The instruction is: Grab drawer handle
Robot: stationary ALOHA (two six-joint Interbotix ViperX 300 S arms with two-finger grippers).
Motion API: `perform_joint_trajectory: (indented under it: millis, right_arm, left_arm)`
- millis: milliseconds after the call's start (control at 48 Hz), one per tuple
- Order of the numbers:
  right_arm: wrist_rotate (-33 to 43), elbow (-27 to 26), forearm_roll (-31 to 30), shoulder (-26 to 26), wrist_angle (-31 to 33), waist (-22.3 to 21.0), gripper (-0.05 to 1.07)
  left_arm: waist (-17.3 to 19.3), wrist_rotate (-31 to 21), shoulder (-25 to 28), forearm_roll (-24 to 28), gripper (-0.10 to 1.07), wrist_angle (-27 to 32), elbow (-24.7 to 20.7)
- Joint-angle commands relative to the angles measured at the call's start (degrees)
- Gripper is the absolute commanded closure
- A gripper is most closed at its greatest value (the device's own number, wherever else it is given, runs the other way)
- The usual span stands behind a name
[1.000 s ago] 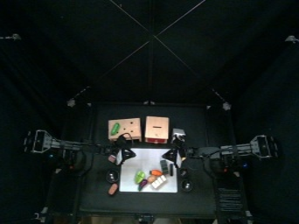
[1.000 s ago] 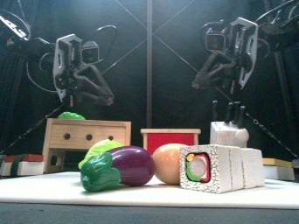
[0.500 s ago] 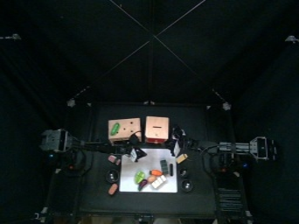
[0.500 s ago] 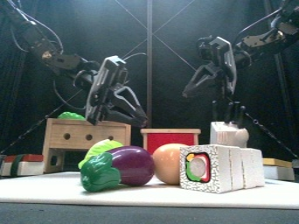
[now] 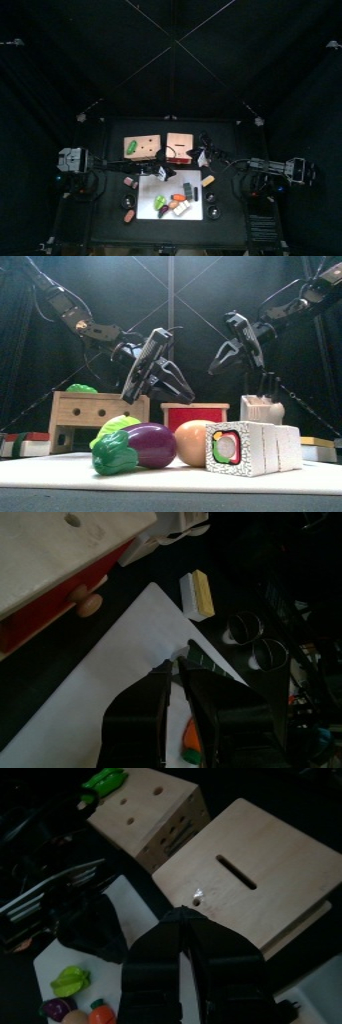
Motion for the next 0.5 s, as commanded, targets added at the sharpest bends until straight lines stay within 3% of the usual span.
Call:
perform_joint_trajectory:
  millis: [0,271,479]
  right_arm:
    - [0.0,-2.5,-0.3,0.1,0.4,-0.7,0.85]
    - [0.1,-4.7,0.0,0.3,3.7,0.8,0.85]
    - [0.2,-4.5,1.7,-3.1,5.3,5.5,0.85]
  left_arm:
    - [0.8,0.9,-0.6,1.2,0.39,-0.5,-1.4]
    - [2.0,3.1,-4.5,3.2,0.39,-0.3,-0.8]
    - [4.0,4.8,-9.4,10.4,0.39,0.4,-0.7]
